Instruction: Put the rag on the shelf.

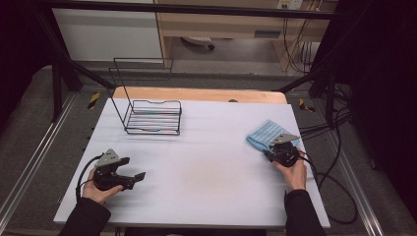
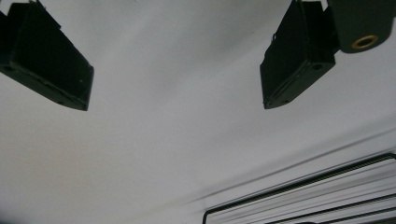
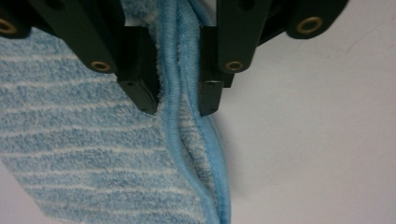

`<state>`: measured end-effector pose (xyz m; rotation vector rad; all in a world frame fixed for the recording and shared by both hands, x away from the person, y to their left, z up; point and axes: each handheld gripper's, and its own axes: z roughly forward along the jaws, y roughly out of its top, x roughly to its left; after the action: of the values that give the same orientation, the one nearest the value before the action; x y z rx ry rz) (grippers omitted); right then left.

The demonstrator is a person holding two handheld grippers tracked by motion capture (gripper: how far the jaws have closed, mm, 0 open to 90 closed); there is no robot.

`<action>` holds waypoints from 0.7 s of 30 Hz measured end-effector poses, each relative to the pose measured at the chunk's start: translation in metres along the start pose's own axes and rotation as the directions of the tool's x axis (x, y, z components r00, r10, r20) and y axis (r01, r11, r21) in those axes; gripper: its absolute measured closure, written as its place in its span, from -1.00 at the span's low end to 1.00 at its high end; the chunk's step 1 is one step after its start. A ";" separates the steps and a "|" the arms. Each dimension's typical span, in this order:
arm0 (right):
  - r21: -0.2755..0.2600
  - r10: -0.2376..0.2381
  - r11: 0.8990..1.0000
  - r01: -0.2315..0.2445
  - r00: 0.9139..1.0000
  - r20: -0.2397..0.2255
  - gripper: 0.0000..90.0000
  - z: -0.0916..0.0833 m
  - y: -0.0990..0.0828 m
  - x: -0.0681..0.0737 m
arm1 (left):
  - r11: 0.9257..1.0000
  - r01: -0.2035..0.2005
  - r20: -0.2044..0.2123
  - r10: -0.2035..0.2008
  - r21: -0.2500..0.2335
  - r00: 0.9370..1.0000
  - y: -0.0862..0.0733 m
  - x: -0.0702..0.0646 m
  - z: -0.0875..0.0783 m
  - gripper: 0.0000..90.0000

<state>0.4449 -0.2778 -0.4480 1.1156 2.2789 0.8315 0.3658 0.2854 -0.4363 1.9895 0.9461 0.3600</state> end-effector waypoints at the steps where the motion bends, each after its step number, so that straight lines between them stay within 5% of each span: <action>1: 0.000 0.008 1.000 -0.008 1.000 -0.006 0.67 0.000 0.000 -0.001 | 1.000 0.001 -0.001 -0.001 0.000 1.000 0.000 0.000 0.000 -0.78; 12: -0.026 0.075 0.997 -0.075 0.997 -0.006 0.81 -0.012 0.008 0.000 | 1.000 -0.001 -0.003 0.001 -0.001 1.000 0.000 0.001 -0.001 -0.77; 21: -0.064 0.147 0.986 -0.156 0.981 -0.130 0.81 -0.029 0.026 0.028 | 1.000 0.004 -0.008 -0.004 -0.004 1.000 0.000 0.001 -0.001 -0.77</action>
<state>0.4243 -0.2517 -0.4137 1.2470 2.2637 1.0647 0.3658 0.2863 -0.4355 1.9833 0.9536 0.3682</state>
